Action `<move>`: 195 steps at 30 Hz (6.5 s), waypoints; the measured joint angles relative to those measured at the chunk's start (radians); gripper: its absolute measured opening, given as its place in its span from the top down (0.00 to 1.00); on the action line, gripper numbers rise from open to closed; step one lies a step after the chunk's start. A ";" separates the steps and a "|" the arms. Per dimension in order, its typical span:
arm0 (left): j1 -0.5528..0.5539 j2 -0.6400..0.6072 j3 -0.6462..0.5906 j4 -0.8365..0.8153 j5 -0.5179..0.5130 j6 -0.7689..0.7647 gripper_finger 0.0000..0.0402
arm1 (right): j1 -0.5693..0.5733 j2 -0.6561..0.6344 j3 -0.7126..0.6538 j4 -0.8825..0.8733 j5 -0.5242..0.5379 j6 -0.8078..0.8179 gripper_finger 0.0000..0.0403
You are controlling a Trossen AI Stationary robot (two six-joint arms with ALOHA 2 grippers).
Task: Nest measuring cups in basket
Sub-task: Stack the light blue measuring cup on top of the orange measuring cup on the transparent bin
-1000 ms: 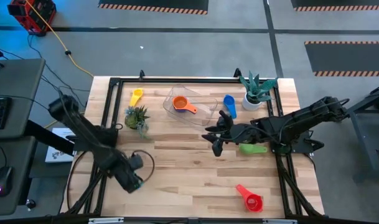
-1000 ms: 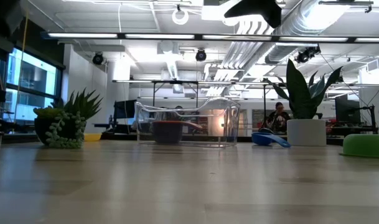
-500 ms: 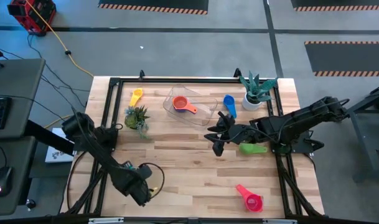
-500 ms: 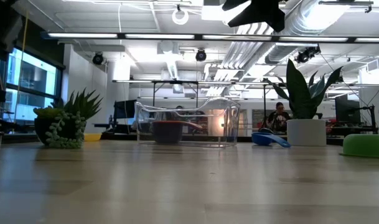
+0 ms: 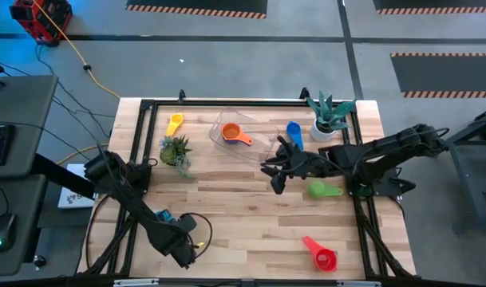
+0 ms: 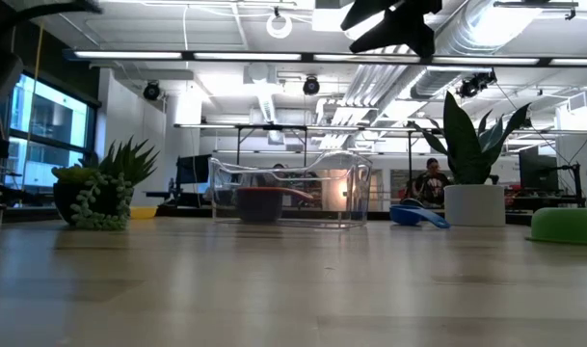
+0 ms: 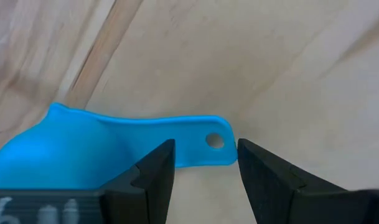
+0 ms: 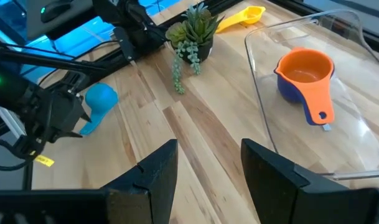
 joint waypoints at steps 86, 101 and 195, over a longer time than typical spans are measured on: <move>0.517 -0.898 -0.453 1.573 -0.772 1.312 1.00 | -0.141 0.412 0.374 0.639 0.164 0.795 0.40; 0.513 -0.965 -0.455 1.628 -0.815 1.495 1.00 | -0.138 0.408 0.375 0.831 0.255 0.771 0.40; 0.515 -1.179 -0.454 1.132 -0.550 1.048 0.50 | -0.555 0.951 1.130 -0.714 -0.300 -0.164 1.00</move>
